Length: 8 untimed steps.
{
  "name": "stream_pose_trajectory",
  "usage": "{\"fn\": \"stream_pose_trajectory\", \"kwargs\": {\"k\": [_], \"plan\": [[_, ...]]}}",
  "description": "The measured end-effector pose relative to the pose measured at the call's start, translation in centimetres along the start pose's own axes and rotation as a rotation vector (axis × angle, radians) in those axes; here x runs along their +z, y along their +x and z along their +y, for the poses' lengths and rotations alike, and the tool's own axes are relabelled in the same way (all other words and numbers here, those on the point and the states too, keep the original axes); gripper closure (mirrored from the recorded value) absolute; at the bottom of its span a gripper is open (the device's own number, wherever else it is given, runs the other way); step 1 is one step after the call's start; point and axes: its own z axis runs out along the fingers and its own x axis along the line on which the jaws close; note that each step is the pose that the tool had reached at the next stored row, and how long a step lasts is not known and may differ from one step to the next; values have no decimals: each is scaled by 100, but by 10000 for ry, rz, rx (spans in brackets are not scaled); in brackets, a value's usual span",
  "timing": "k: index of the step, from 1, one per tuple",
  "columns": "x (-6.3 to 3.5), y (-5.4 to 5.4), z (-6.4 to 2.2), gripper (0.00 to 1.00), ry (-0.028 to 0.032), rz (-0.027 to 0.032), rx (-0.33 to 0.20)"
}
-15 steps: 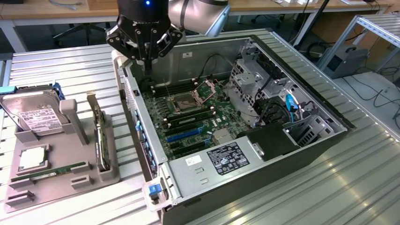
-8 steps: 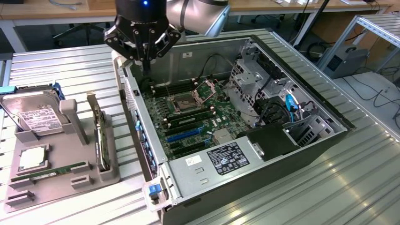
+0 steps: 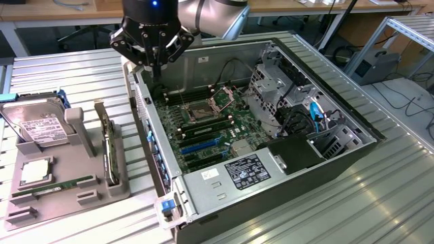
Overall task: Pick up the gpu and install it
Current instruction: 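Reach for the gpu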
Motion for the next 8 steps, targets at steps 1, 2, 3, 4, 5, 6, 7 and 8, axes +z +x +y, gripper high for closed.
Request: {"fn": "stream_pose_trajectory", "kwargs": {"k": [1, 2, 3, 4, 5, 6, 7, 8], "plan": [[0, 4, 0, 89, -1, -1, 1], [0, 8, -1, 89, -1, -1, 1], [0, 13, -1, 89, -1, -1, 0], [0, 17, -1, 89, -1, 0, 0], [0, 22, -2, 89, 0, -1, 0], [0, 25, -2, 89, 0, -1, 0], [0, 28, -2, 89, -1, -1, 0], [0, 32, -3, 89, -1, -1, 0]]}}
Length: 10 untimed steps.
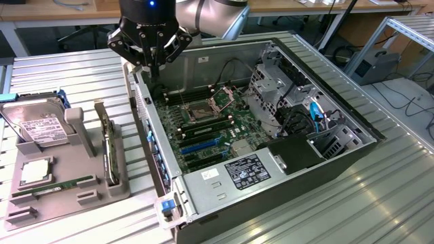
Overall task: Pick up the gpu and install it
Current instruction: 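Reach for the gpu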
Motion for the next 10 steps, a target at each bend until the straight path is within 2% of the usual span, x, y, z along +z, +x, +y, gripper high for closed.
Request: {"fn": "stream_pose_trajectory", "kwargs": {"k": [10], "plan": [[-2, 45, -3, 89, 0, 0, 0]]}}
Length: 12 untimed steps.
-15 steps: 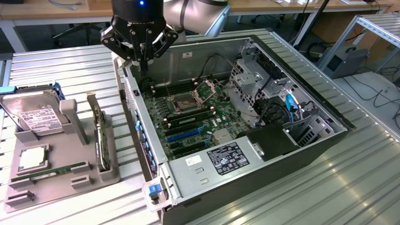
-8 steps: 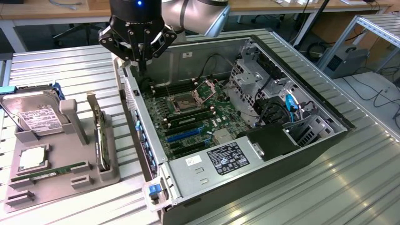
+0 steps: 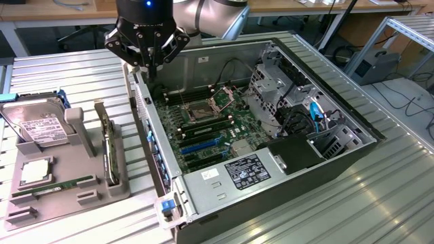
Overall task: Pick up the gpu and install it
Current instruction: 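Reach for the gpu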
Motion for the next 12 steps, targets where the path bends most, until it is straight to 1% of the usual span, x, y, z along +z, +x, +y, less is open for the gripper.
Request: {"fn": "stream_pose_trajectory", "kwargs": {"k": [12], "plan": [[-2, 72, -5, 89, 0, 0, 0]]}}
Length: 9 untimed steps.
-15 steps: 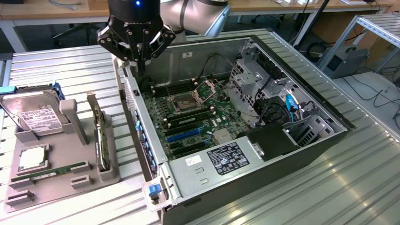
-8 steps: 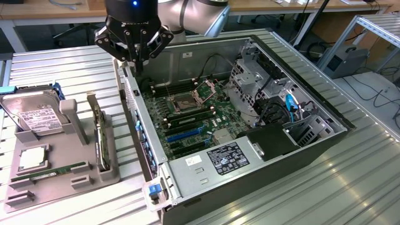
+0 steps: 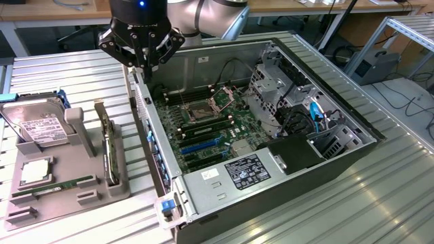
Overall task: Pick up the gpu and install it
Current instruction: 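Reach for the gpu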
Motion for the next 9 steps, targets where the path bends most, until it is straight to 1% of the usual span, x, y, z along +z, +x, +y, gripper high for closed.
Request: {"fn": "stream_pose_trajectory", "kwargs": {"k": [9], "plan": [[-1, 38, -3, 89, 0, 0, 0]]}}
